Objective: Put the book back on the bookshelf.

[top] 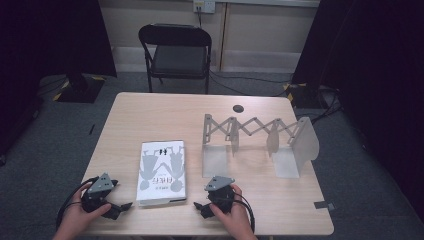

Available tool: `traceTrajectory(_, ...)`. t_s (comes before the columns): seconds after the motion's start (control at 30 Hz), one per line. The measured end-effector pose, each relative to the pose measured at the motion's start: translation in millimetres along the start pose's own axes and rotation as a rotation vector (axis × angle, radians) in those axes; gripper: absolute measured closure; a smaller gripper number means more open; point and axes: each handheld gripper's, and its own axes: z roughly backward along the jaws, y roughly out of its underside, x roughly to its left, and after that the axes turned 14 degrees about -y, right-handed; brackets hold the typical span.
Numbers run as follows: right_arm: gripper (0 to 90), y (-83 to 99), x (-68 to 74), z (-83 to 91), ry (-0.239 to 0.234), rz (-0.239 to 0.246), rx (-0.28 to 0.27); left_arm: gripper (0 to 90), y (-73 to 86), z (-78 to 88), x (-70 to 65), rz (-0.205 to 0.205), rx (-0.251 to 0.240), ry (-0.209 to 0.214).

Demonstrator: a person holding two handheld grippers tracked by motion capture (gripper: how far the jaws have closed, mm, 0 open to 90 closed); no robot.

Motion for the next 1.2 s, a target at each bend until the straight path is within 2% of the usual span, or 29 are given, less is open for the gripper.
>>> traceTrajectory(0.1,12.7,-0.2,0.3,-0.3,-0.002,0.000,0.000,0.0,-0.5,-0.1,-4.0,-0.020,-0.012,0.032)
traceTrajectory(0.2,12.0,-0.4,0.8,-0.8,0.003,-0.003,-0.001,0.0,-2.0,-0.3,-7.7,-0.017,-0.007,0.027)
traceTrajectory(0.27,11.3,-1.4,2.3,-2.5,0.009,-0.008,-0.001,0.0,-6.0,-2.1,-16.6,-0.047,-0.014,0.060)
traceTrajectory(0.4,11.3,-2.3,3.4,-3.7,0.008,-0.008,0.000,0.0,-11.9,-4.9,-26.7,-0.042,-0.008,0.065)
traceTrajectory(0.47,11.4,-3.1,4.8,-4.9,0.001,-0.003,0.001,0.0,-15.1,-6.0,-30.4,-0.055,0.001,0.062)
traceTrajectory(0.5,11.4,-4.0,6.8,-6.4,-0.005,0.004,0.002,0.3,-17.8,-7.6,-33.8,-0.047,0.000,0.055)
traceTrajectory(0.53,11.4,-4.6,7.8,-7.4,-0.008,0.006,0.003,1.8,-18.6,-8.0,-35.8,-0.035,-0.011,0.054)
traceTrajectory(0.57,11.4,-5.2,8.4,-8.2,-0.012,0.011,0.005,5.0,-19.5,-7.8,-36.4,-0.041,-0.018,0.059)
traceTrajectory(0.63,11.4,-6.7,10.0,-10.2,-0.014,0.011,0.005,16.8,-20.4,-6.6,-36.8,-0.035,-0.034,0.062)
traceTrajectory(0.73,11.4,-8.9,11.0,-12.9,-0.026,0.021,0.008,19.7,-20.5,-6.3,-37.3,-0.032,-0.037,0.055)
traceTrajectory(0.8,11.4,-10.3,11.4,-14.5,-0.028,0.024,0.008,25.9,-20.3,-5.7,-37.9,-0.024,-0.052,0.054)
traceTrajectory(0.87,11.4,-11.1,12.0,-15.7,-0.030,0.025,0.008,34.9,-21.5,-5.6,-38.1,-0.027,-0.054,0.054)
traceTrajectory(0.93,11.4,-11.4,12.2,-16.0,-0.029,0.025,0.008,37.2,-22.6,-6.2,-39.6,-0.010,-0.054,0.051)
traceTrajectory(1.0,11.4,-11.5,12.4,-16.1,-0.029,0.023,0.009,44.6,-26.1,-5.7,-41.5,-0.010,-0.038,0.057)
traceTrajectory(1.2,11.6,-13.6,14.3,-18.7,-0.016,0.014,0.004,47.5,-30.7,-3.5,-43.6,0.029,-0.004,0.050)
